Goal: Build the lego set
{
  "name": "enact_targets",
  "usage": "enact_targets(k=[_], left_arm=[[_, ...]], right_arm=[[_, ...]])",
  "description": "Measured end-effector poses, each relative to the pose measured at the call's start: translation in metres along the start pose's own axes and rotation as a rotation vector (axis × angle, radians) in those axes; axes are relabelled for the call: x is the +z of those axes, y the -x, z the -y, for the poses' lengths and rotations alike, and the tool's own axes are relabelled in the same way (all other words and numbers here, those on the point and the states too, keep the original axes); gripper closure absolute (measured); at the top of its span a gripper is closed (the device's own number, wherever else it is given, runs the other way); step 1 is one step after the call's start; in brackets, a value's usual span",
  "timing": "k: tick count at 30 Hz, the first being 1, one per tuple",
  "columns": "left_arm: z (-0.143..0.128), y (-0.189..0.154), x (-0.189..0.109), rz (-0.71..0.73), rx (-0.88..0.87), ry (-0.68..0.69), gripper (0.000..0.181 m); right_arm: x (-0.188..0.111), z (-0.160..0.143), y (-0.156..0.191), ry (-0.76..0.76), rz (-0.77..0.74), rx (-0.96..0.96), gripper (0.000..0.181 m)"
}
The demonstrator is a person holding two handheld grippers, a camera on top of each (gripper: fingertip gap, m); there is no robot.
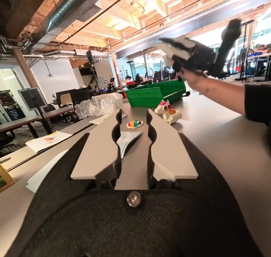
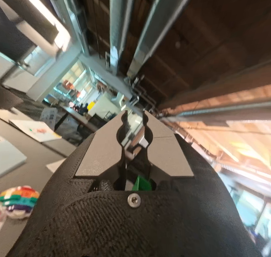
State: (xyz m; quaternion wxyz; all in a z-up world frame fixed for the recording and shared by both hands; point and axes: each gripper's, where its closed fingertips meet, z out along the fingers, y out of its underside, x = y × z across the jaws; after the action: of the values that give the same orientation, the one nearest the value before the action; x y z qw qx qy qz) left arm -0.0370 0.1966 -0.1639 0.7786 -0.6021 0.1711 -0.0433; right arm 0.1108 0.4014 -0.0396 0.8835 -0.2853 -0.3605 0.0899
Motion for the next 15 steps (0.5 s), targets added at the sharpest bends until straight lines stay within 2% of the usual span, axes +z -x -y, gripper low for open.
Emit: enact_targets(k=[3, 5, 7, 11, 15], left_arm=[[-0.002, -0.004, 0.002, -0.01, 0.028, 0.01, 0.149], [-0.001, -0.01, 0.002, -0.023, 0.058, 0.012, 0.15], [-0.001, -0.018, 0.002, -0.044, 0.098, 0.012, 0.15], [-0.001, -0.038, 0.002, -0.078, 0.212, 0.03, 0.15], [0.026, -0.048, -0.006, -0.01, 0.37, -0.009, 0.15]], right_arm=[[-0.011, 0.054, 0.011, -0.18, 0.067, 0.157, 0.163], [-0.016, 0.075, 0.041, -0.259, 0.194, 0.314, 0.161], [-0.021, 0.089, 0.085, -0.297, 0.352, 0.429, 0.159], [-0.038, 0.099, 0.162, -0.29, 0.581, 0.557, 0.159], [-0.047, 0.088, 0.199, -0.254, 0.662, 0.508, 0.159]])
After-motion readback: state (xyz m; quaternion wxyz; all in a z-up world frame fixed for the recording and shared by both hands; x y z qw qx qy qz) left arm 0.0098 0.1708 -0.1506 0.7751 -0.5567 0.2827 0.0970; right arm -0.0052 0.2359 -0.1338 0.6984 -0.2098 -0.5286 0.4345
